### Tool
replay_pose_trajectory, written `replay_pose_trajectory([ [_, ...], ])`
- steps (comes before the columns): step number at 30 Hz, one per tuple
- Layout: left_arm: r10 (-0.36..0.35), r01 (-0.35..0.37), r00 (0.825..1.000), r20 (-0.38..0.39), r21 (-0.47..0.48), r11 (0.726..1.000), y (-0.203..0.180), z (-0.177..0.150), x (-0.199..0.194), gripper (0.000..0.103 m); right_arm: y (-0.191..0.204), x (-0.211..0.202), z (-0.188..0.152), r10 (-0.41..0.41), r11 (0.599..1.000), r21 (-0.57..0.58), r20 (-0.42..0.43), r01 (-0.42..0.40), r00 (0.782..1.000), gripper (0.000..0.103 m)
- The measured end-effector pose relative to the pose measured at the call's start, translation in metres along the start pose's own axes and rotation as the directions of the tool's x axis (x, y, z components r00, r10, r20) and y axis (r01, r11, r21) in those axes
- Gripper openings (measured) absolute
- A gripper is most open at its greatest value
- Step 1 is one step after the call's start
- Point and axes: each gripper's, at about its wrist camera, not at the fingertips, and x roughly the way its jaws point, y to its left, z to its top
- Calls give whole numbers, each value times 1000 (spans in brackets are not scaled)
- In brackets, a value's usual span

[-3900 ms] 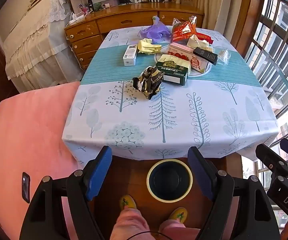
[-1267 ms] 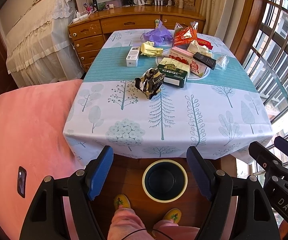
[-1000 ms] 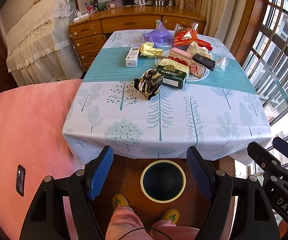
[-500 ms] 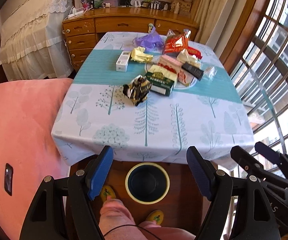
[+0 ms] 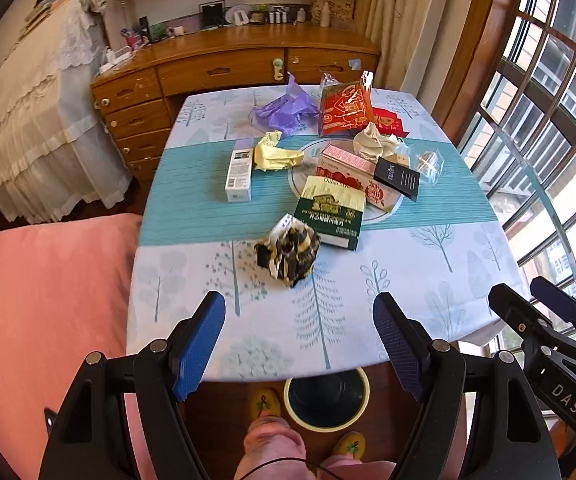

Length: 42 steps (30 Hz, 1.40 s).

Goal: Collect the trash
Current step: 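Reach the left tool to the crumpled black-gold wrapper and close on it, then lift the wrapper with the left tool while the right tool grasps the green chocolate box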

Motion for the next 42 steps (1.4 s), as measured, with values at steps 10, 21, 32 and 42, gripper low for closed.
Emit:
replay_pose_trajectory([
  [10, -38, 58, 972, -234, 77, 995, 24, 35, 108, 78, 19, 62, 22, -49, 992, 111, -79, 58, 996, 67],
  [21, 47, 17, 939, -341, 182, 983, 8, 45, 210, 78, 14, 118, 7, -21, 967, 249, -159, 60, 987, 67],
  [32, 76, -6, 931, -357, 194, 981, 16, 53, 250, 73, 16, 168, 9, 127, 926, 374, -204, -42, 971, 67],
  [42, -61, 107, 940, -336, 121, 987, 53, 72, 236, 42, 18, 214, 29, 263, 865, 479, -185, -147, 947, 67],
])
